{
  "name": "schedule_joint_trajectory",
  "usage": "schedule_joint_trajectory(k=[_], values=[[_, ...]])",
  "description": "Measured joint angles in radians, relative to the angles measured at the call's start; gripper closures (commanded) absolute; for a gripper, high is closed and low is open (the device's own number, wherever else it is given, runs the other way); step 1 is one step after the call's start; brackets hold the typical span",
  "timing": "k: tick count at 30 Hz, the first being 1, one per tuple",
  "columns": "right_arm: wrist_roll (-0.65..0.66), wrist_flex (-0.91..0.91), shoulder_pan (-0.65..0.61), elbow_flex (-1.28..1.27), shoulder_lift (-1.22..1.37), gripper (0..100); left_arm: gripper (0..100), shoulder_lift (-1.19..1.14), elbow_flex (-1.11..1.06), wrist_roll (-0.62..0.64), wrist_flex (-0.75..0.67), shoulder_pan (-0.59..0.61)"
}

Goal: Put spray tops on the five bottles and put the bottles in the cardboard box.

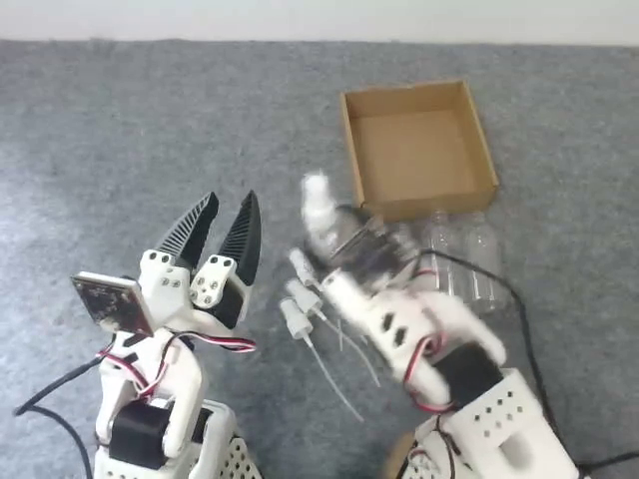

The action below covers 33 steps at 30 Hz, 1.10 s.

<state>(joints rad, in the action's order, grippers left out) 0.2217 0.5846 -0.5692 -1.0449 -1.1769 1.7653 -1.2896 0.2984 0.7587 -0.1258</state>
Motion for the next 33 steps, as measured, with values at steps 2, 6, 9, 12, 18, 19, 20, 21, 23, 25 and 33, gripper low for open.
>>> schedule_joint_trajectory(k=[2, 6, 9, 12, 18, 19, 20, 21, 23, 25, 33], values=[[-0.049, -0.005, 0.091, 0.083, 0.021, 99.3, 86, 0.0, 0.0, 0.0, 0.0, -0.005], [-0.104, -0.005, 0.175, 0.276, 0.161, 99.3, 86, 0.0, -0.002, -0.04, 0.0, -0.081], [-0.114, 0.009, 0.17, 0.422, 0.31, 99.3, 86, 0.0, -0.031, -0.141, 0.0, -0.18], [-0.123, 0.031, 0.169, 0.563, 0.465, 99.3, 85, -0.012, -0.084, -0.25, 0.0, -0.25], [-0.221, 0.15, 0.146, 0.756, 0.692, 99.3, 78, -0.003, -0.091, -0.281, 0.0, -0.273], [-0.226, 0.18, 0.118, 0.766, 0.706, 99.3, 78, -0.003, -0.091, -0.276, 0.0, -0.273], [-0.226, 0.206, 0.087, 0.767, 0.709, 99.3, 78, -0.003, -0.091, -0.272, 0.0, -0.273], [-0.227, 0.23, 0.052, 0.77, 0.709, 99.3, 78, -0.003, -0.091, -0.265, 0.0, -0.273], [-0.229, 0.269, 0.008, 0.775, 0.709, 99.3, 77, -0.003, -0.091, -0.262, 0.0, -0.264], [-0.229, 0.295, -0.015, 0.783, 0.709, 99.3, 77, -0.003, -0.091, -0.262, 0.0, -0.245], [-0.195, 0.433, -0.046, 0.783, 0.623, 99.3, 77, 0.0, -0.15, -0.256, -0.094, -0.198]])
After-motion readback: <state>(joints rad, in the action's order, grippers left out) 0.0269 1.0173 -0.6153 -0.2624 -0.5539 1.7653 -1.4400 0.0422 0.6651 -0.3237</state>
